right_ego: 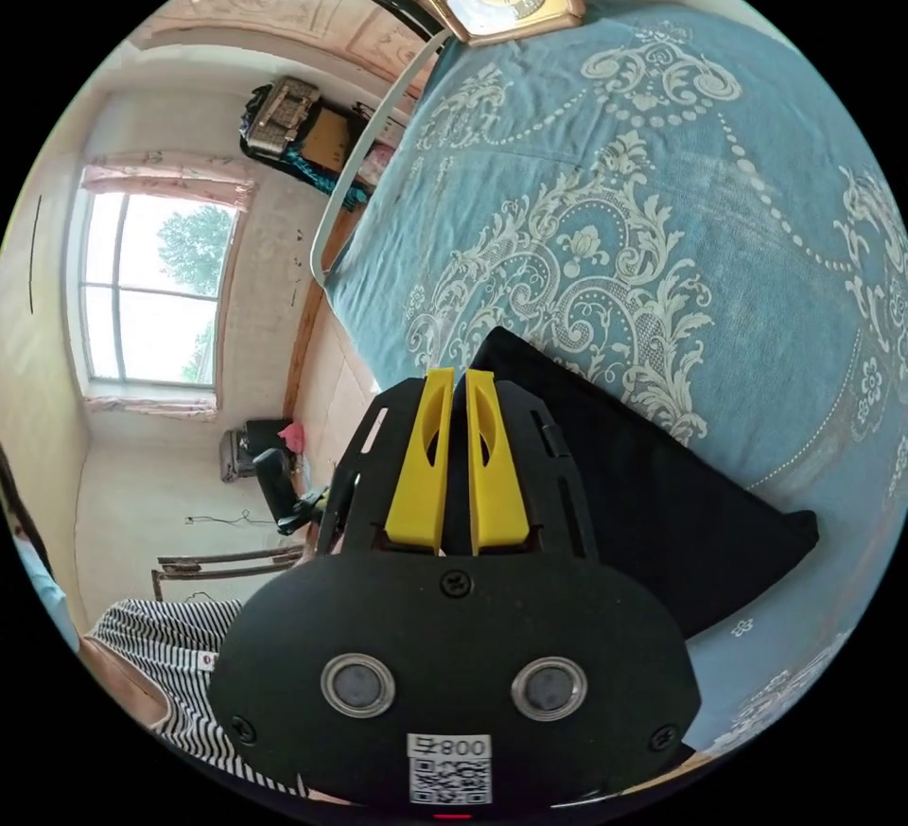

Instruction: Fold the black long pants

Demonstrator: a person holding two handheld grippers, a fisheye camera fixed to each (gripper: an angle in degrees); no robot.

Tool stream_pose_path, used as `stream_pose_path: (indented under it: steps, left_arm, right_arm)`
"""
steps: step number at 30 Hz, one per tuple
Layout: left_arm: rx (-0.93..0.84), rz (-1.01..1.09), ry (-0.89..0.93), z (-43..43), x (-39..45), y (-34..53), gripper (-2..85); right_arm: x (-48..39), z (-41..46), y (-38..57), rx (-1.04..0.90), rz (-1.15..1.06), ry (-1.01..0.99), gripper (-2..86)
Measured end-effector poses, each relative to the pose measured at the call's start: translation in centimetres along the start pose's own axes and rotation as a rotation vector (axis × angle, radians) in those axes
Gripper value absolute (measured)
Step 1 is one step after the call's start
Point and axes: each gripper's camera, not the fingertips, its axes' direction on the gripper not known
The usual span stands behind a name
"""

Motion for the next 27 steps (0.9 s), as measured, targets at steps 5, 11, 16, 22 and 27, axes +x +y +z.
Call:
stream_pose_path:
  steps: [5, 11, 16, 22, 27]
  left_arm:
    - [0.053, 0.098, -0.047, -0.3, 2.8, 0.5, 0.4]
    - [-0.077, 0.2, -0.186, 4.2, 5.1, -0.4, 0.1]
    - [-0.107, 0.181, -0.221, 6.5, 5.2, -0.3, 0.0]
    - [-0.134, 0.185, -0.241, 7.8, 6.5, -0.4, 0.0]
    - [-0.108, 0.203, -0.28, 8.5, 8.3, -0.3, 0.0]
  right_arm:
    - [-3.3, 2.1, -0.8, -0.079, -0.033, 0.127, 0.4]
    - [-7.2, 5.7, -1.6, -0.17, -0.131, 0.335, 0.1]
    - [-9.9, 7.3, -1.1, -0.159, -0.243, 0.429, 0.1]
    - [-11.1, 8.4, -0.2, -0.127, -0.269, 0.471, 0.0]
    - [-10.6, 8.4, -0.6, -0.087, -0.262, 0.451, 0.0]
